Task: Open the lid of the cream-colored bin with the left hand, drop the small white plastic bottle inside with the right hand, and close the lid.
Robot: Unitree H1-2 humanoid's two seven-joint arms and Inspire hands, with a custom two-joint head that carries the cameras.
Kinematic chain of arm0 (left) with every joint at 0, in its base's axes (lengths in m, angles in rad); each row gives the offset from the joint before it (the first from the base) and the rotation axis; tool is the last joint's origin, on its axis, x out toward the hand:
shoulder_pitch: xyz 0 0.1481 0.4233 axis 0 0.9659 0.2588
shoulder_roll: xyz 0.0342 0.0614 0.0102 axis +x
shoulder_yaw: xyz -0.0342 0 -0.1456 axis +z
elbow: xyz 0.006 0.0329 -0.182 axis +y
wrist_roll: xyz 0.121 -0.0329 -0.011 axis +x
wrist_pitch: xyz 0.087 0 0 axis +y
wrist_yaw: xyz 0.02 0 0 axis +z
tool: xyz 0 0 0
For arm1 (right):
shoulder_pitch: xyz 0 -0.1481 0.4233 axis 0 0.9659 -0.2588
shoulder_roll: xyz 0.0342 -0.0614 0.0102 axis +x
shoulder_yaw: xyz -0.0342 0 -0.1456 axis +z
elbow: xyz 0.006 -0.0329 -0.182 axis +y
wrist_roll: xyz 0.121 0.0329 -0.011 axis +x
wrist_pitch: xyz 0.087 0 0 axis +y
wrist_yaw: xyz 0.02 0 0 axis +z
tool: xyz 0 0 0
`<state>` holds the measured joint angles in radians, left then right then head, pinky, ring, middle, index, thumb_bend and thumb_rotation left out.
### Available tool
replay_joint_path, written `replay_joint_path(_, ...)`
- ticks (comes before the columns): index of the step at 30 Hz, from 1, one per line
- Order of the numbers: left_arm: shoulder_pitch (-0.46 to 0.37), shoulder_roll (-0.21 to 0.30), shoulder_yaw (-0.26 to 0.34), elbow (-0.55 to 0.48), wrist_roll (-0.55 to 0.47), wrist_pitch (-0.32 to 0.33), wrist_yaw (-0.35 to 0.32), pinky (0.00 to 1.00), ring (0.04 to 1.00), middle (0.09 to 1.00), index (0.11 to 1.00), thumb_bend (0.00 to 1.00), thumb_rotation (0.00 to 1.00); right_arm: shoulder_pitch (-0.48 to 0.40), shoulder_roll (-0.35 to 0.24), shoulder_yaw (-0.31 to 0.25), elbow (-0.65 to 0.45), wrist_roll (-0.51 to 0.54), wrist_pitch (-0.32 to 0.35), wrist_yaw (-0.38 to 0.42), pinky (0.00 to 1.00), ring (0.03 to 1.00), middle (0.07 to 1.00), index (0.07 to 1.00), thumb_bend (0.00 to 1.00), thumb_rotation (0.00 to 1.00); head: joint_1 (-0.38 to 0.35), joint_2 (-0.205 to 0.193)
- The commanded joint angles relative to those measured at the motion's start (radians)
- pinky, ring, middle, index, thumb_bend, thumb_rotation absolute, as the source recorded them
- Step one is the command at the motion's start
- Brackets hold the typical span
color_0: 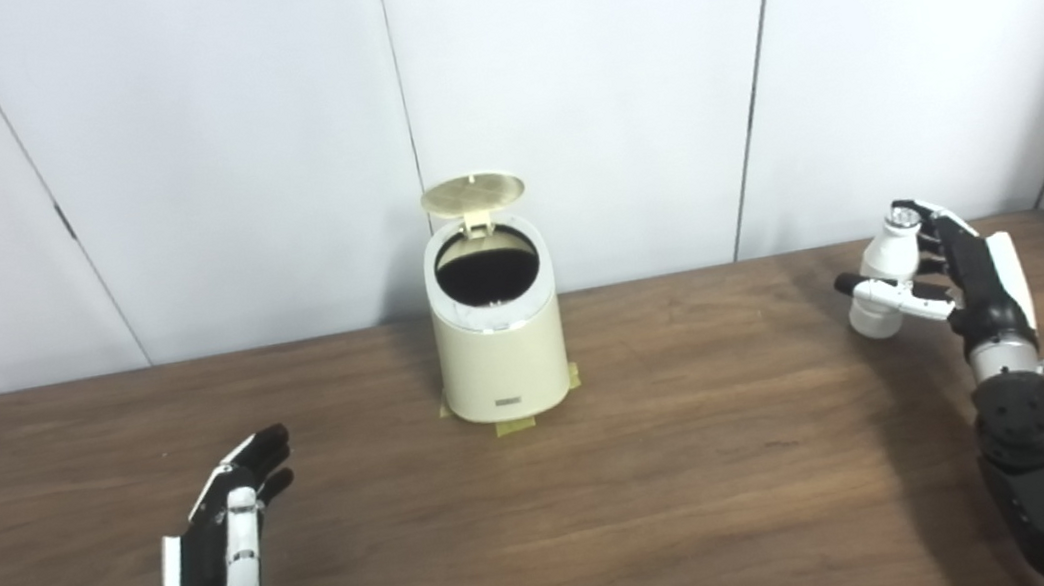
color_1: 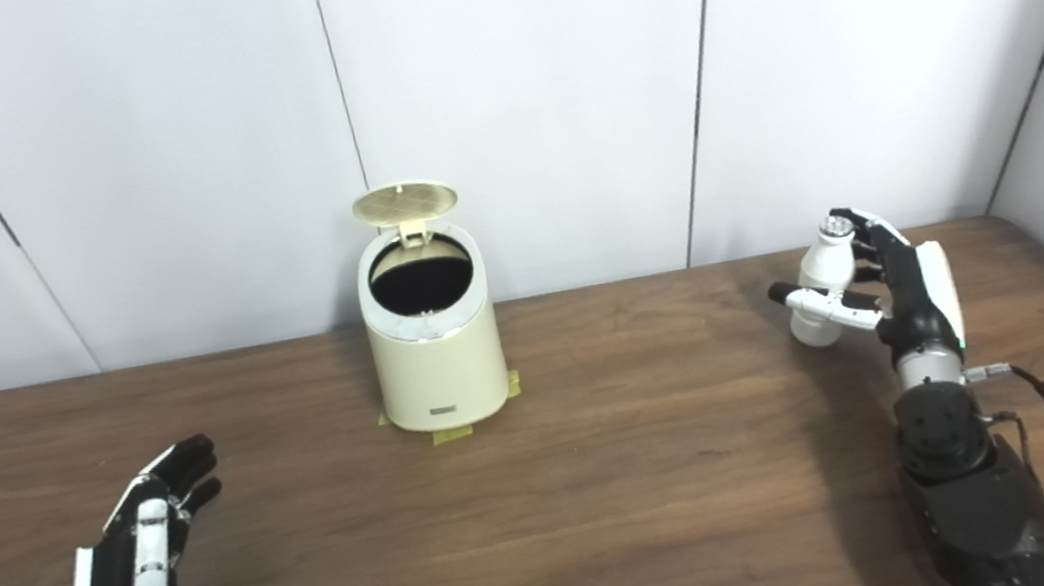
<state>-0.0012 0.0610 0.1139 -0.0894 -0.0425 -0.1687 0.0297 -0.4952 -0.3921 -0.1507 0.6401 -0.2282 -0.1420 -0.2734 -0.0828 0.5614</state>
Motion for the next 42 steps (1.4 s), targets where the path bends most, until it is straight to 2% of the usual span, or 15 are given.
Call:
replay_joint_path(1,-0.019,0.011,0.006,-0.044,-0.005,-0.003,0.000,0.81,0.831,0.811,0.771,0.22,0.82,-0.051,-0.019,-0.001,-0.013,0.006,-0.041,-0.012,0.68,0.767,0.800,0.809,0.96,0.39,-0.001,0.001)
replay_joint_path(5,-0.019,0.018,0.006,-0.051,0.001,0.000,-0.002,0.80,0.823,0.808,0.771,0.21,0.84,-0.053,-0.014,0.006,-0.008,0.015,-0.031,-0.008,0.74,0.809,0.819,0.812,0.93,0.33,0.000,0.000)
replay_joint_path(7,-0.021,0.016,0.005,-0.052,0.002,0.002,-0.001,0.80,0.822,0.807,0.769,0.21,0.83,-0.058,-0.016,0.012,0.013,0.016,-0.051,-0.012,0.72,0.793,0.804,0.801,0.92,0.36,0.002,0.000)
replay_joint_path(11,-0.019,0.011,0.003,-0.058,0.006,0.007,0.003,0.79,0.818,0.805,0.764,0.20,0.80,-0.070,-0.021,0.019,0.056,0.020,-0.091,-0.020,0.71,0.782,0.793,0.783,0.93,0.32,0.009,0.001)
replay_joint_path(18,-0.014,0.013,0.006,-0.058,0.007,0.003,0.005,0.79,0.820,0.805,0.761,0.20,0.80,-0.087,-0.020,0.020,0.085,0.017,-0.088,-0.043,0.66,0.744,0.759,0.749,0.93,0.29,0.010,0.002)
replay_joint_path(20,-0.012,0.016,0.007,-0.057,0.002,0.003,0.001,0.80,0.824,0.807,0.763,0.20,0.80,-0.093,-0.012,0.009,0.094,0.019,-0.091,-0.077,0.63,0.713,0.736,0.736,0.88,0.19,0.012,0.003)
replay_joint_path(22,-0.011,0.016,0.008,-0.059,-0.004,0.002,-0.001,0.80,0.820,0.806,0.764,0.20,0.79,-0.102,0.001,0.000,0.118,0.001,-0.115,-0.155,0.54,0.619,0.654,0.670,0.82,0.05,0.014,0.004)
replay_joint_path(23,-0.010,0.017,0.009,-0.060,-0.003,0.002,-0.001,0.80,0.819,0.806,0.764,0.20,0.79,-0.106,0.007,-0.004,0.129,-0.009,-0.120,-0.197,0.49,0.571,0.609,0.582,0.67,0.08,0.015,0.004)
replay_joint_path(24,-0.009,0.017,0.009,-0.061,-0.003,0.002,-0.001,0.80,0.819,0.806,0.765,0.20,0.78,-0.111,0.010,-0.005,0.140,-0.019,-0.126,-0.232,0.43,0.510,0.531,0.555,0.60,0.04,0.015,0.004)
replay_joint_path(25,-0.008,0.017,0.010,-0.060,-0.004,-0.002,0.000,0.79,0.818,0.805,0.765,0.20,0.78,-0.116,0.011,-0.003,0.156,-0.029,-0.136,-0.264,0.34,0.421,0.466,0.540,0.55,0.02,0.015,0.005)
replay_joint_path(26,-0.007,0.018,0.011,-0.060,-0.002,-0.003,0.001,0.79,0.816,0.803,0.764,0.20,0.77,-0.120,0.011,0.002,0.172,-0.037,-0.149,-0.289,0.31,0.394,0.449,0.534,0.54,0.01,0.015,0.005)
replay_joint_path(31,-0.004,0.023,0.017,-0.057,-0.011,-0.002,-0.004,0.78,0.813,0.799,0.761,0.20,0.75,-0.133,0.008,0.013,0.227,-0.033,-0.202,-0.329,0.36,0.413,0.456,0.528,0.52,0.00,0.013,0.006)
replay_joint_path(42,-0.002,0.019,0.016,-0.059,-0.010,0.007,-0.007,0.79,0.822,0.802,0.763,0.21,0.76,-0.122,0.012,0.014,0.204,-0.026,-0.194,-0.337,0.36,0.424,0.455,0.524,0.52,0.00,0.007,0.005)
